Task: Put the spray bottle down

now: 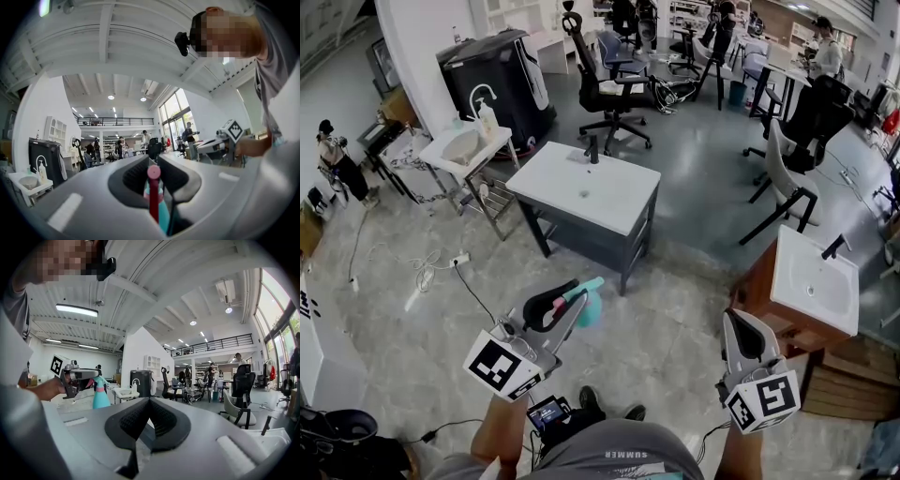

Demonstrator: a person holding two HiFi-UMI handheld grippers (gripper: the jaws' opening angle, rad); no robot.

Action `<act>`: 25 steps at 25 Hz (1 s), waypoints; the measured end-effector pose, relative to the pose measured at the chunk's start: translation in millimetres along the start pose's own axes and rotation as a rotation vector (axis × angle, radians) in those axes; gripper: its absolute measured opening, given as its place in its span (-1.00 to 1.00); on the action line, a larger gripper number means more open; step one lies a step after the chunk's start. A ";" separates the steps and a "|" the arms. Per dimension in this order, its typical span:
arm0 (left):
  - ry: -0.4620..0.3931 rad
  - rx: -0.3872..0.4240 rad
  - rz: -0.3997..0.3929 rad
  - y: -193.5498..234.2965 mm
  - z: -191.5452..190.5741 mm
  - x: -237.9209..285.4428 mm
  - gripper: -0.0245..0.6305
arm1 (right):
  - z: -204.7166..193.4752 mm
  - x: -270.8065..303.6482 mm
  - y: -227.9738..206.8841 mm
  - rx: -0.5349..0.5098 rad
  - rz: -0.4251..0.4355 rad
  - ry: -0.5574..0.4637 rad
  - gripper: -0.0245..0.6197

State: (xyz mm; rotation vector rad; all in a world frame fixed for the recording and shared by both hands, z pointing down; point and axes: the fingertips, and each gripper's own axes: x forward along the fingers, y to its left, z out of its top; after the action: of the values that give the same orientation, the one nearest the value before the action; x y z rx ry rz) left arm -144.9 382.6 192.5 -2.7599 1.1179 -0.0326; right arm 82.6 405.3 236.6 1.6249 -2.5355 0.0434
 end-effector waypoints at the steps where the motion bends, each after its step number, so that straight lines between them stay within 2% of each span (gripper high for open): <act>1: 0.002 0.001 0.001 -3.4 0.2 2.7 -0.76 | -1.4 -1.4 -3.4 0.002 0.004 0.002 -0.92; 8: 0.002 0.016 0.010 -29.5 3.2 17.5 -0.75 | -8.7 -16.3 -24.4 0.026 0.023 -0.021 -0.92; 15: 0.001 0.022 0.008 -51.7 5.9 26.8 -0.75 | -12.9 -33.4 -45.8 0.042 0.005 -0.042 -0.92; 25: -0.001 0.008 -0.017 -53.6 -4.5 50.7 -0.75 | -22.2 -28.8 -70.5 0.042 -0.037 -0.024 -0.92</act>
State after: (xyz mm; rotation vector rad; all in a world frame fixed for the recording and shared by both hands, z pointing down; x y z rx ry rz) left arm -71.8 384.7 203.4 -2.7622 1.0922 -0.0373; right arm 160.4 403.8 251.8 1.6979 -2.5379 0.0745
